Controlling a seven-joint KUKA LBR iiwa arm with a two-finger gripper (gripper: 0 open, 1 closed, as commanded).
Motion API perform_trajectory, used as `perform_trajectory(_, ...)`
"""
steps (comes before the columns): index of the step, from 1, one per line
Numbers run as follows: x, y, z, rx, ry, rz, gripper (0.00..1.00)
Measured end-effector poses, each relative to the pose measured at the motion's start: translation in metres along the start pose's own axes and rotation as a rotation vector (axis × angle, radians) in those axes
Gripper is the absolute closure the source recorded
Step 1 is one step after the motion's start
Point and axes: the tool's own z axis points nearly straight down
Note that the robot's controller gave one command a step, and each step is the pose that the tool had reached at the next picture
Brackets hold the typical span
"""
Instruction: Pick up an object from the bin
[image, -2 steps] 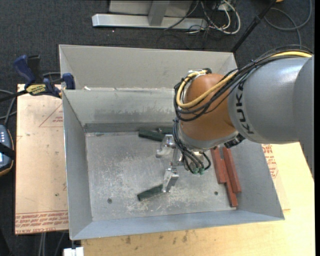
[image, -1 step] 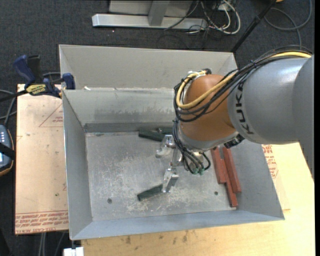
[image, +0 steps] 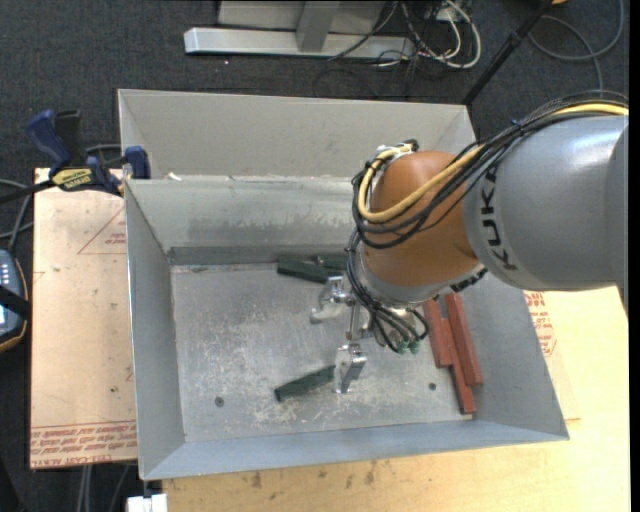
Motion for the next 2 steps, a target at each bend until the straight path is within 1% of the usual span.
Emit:
perform_trajectory(1,0.013,0.005,0.0815,0.001,-0.019,-0.183,1.0)
perform_trajectory(2,0.013,0.005,0.0815,0.001,-0.019,-0.183,1.0)
